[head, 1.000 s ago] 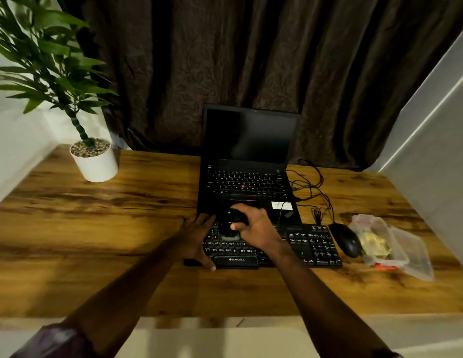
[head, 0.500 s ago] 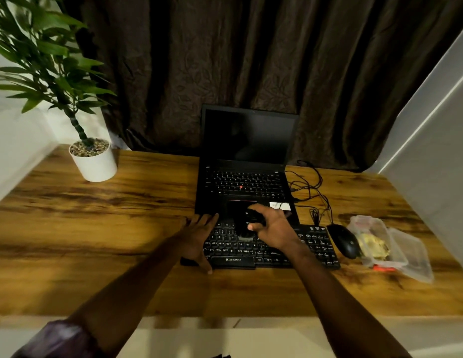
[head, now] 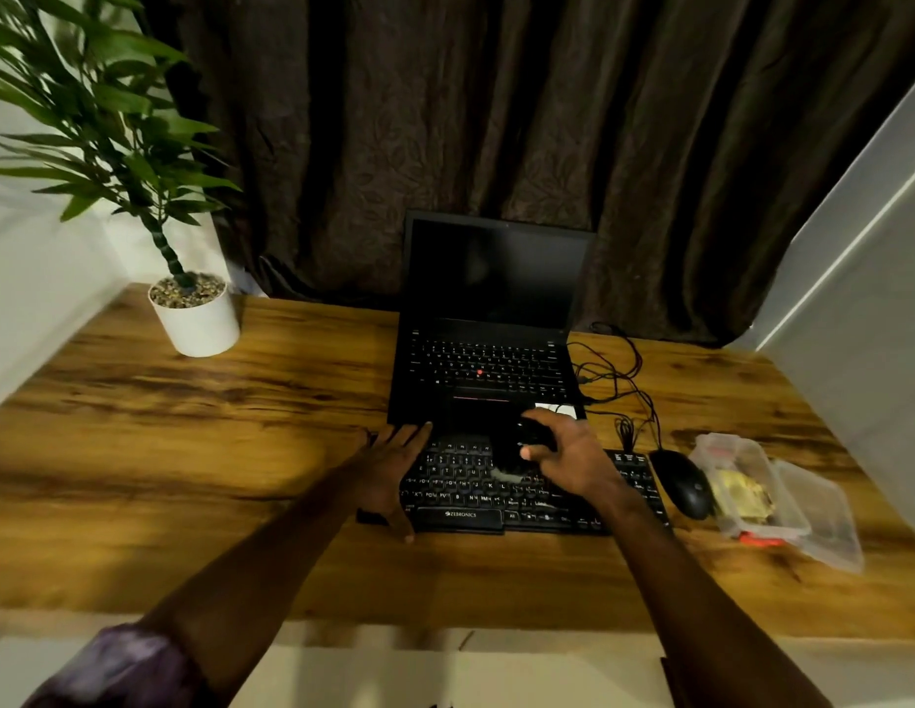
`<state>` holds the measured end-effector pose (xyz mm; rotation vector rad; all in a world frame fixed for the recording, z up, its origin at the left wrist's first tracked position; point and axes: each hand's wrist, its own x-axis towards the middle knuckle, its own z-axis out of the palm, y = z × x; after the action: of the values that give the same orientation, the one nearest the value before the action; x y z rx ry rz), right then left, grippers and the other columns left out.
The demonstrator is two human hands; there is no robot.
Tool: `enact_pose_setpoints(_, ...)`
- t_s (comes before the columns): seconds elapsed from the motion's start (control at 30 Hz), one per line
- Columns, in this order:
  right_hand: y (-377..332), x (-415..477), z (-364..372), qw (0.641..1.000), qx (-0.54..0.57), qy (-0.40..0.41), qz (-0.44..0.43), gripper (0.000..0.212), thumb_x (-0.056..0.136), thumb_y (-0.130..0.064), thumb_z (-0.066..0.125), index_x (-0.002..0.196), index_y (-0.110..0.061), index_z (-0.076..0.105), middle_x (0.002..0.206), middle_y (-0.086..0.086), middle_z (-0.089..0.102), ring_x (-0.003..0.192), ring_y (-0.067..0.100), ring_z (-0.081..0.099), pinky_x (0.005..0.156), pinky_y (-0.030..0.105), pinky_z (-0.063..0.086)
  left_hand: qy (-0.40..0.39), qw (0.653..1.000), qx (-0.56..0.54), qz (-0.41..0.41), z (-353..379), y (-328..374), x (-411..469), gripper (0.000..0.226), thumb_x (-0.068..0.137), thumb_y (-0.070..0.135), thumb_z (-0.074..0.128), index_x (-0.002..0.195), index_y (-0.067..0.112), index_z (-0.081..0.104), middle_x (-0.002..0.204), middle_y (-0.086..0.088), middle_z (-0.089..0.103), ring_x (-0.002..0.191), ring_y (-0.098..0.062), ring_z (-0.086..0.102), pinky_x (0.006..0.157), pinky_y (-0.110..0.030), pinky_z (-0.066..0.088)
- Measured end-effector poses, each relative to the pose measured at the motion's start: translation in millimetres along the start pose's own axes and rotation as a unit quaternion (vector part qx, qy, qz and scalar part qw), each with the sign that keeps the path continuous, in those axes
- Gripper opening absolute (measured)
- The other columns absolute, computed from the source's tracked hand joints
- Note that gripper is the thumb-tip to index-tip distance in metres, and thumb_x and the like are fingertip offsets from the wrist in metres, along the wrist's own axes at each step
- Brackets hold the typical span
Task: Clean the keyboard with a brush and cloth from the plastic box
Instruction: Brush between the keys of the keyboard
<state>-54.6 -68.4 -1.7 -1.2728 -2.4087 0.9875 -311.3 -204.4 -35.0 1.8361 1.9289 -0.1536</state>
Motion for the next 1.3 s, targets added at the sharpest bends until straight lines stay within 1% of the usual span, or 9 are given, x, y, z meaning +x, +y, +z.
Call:
enact_pose_setpoints(0.23,-27.0,12.3,30.4,0.999,0.019,-0.027,-0.035,0.054,0.084,-0.023,0.07,0.123,-0.056,0.053,0.124,0.004,0.059,0.112,0.021,0.06,0.089,0.044,0.06,-0.002,1.0,0.018,0.022,-0.9,5.7,2.3,0.168,0.028,0.085,0.071,0.144,0.029,-0.036,0.163,-0.004,-0.02,0.15,-0.036,-0.014,0.112,-0.066,-0.005)
enact_pose_setpoints(0.43,-1.2,-0.3,1.8,1.0,0.002,-0.007,-0.016,0.051,0.086,-0.007,0.072,0.124,-0.038,0.061,0.119,0.003,0.065,0.106,0.019,0.065,0.08,0.033,0.062,-0.007,1.0,0.012,0.02,-2.4,4.0,-1.2,0.169,0.024,0.084,0.067,0.149,0.028,-0.03,0.164,-0.002,-0.017,0.15,-0.035,-0.01,0.113,-0.066,-0.003)
enact_pose_setpoints(0.53,20.0,-8.3,-17.7,1.0,-0.015,0.015,0.008,0.052,0.086,-0.003,0.072,0.131,-0.026,0.06,0.118,0.004,0.066,0.105,0.019,0.065,0.075,0.02,0.059,-0.013,1.0,-0.002,0.021,-0.5,4.2,1.2,0.168,0.026,0.083,0.071,0.15,0.03,-0.03,0.164,-0.002,-0.017,0.15,-0.035,-0.013,0.112,-0.067,-0.006)
enact_pose_setpoints(0.63,21.6,-10.4,-21.2,0.999,-0.027,0.016,0.01,0.052,0.087,-0.007,0.072,0.132,-0.03,0.059,0.119,0.004,0.063,0.105,0.019,0.064,0.076,0.021,0.058,-0.01,0.999,-0.009,0.029,2.5,7.1,6.5,0.169,0.02,0.09,0.063,0.148,0.033,-0.031,0.163,0.0,-0.021,0.15,-0.032,-0.018,0.112,-0.068,-0.007)
enact_pose_setpoints(0.77,1.3,-3.8,-2.9,0.999,-0.027,-0.011,-0.02,0.052,0.085,-0.011,0.071,0.119,-0.049,0.058,0.12,0.006,0.06,0.104,0.021,0.064,0.076,0.034,0.063,0.014,0.999,-0.009,0.039,5.6,22.3,9.1,0.167,0.022,0.093,0.058,0.151,0.031,-0.029,0.164,0.002,-0.018,0.15,-0.029,-0.016,0.113,-0.067,-0.006)
enact_pose_setpoints(0.87,-14.4,-4.5,6.8,0.999,0.002,-0.019,-0.034,0.052,0.087,-0.004,0.069,0.12,-0.043,0.06,0.116,0.004,0.062,0.099,0.019,0.066,0.07,0.03,0.063,0.036,0.998,-0.004,0.05,9.7,31.5,12.3,0.164,0.024,0.096,0.052,0.151,0.03,-0.028,0.165,0.0,-0.014,0.15,-0.028,-0.011,0.115,-0.066,-0.005)
enact_pose_setpoints(1.1,24.6,-21.2,-28.3,0.999,-0.025,0.015,0.019,0.053,0.088,-0.006,0.07,0.133,-0.031,0.057,0.124,0.006,0.062,0.11,0.021,0.062,0.084,0.035,0.061,0.044,0.999,0.004,0.03,11.5,41.2,11.1,0.155,0.05,0.078,0.078,0.152,0.026,-0.027,0.165,0.0,-0.013,0.151,-0.027,-0.008,0.116,-0.066,-0.006)
enact_pose_setpoints(1.23,33.6,-30.3,-42.4,0.998,-0.043,0.036,0.029,0.052,0.09,-0.009,0.07,0.135,-0.031,0.055,0.122,0.0,0.058,0.108,0.013,0.056,0.079,0.019,0.053,0.038,0.999,0.014,0.023,10.0,51.8,12.2,0.152,0.055,0.074,0.078,0.152,0.023,-0.027,0.165,-0.003,-0.011,0.151,-0.027,-0.007,0.116,-0.065,-0.005)
enact_pose_setpoints(1.3,27.3,-29.1,-38.2,0.998,-0.052,0.031,0.028,0.054,0.09,-0.008,0.069,0.132,-0.038,0.054,0.119,-0.002,0.056,0.107,0.014,0.055,0.08,0.022,0.055,0.042,0.999,0.008,0.026,10.2,58.5,14.5,0.151,0.056,0.073,0.079,0.153,0.022,-0.025,0.165,-0.002,-0.01,0.151,-0.027,-0.005,0.115,-0.065,-0.005)
